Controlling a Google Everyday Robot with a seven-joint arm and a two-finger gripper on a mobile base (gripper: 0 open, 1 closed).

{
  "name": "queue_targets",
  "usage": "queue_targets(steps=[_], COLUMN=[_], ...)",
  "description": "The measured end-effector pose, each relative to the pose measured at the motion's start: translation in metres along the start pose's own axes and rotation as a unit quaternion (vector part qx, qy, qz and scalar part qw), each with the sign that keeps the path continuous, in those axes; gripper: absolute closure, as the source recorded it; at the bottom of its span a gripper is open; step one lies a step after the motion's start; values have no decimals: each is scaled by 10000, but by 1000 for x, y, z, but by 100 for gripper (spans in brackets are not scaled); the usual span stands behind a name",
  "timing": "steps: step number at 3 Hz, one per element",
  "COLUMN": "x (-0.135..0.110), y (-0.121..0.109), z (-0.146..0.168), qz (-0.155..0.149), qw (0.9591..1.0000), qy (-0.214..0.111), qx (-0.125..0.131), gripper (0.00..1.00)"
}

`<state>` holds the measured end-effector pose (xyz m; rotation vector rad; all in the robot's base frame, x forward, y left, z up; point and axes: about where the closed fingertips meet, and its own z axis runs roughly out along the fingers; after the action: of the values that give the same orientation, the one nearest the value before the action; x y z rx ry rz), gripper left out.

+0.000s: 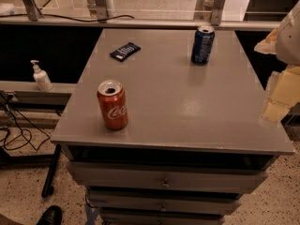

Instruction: Move pepsi can near coke can

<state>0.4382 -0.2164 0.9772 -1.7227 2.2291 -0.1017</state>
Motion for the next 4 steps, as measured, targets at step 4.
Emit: queue_targets(steps=[4], x=[47], y=[-55], z=[29], qz=[463], qw=[9883], qy=[-909], qx=[1135], gripper=[0])
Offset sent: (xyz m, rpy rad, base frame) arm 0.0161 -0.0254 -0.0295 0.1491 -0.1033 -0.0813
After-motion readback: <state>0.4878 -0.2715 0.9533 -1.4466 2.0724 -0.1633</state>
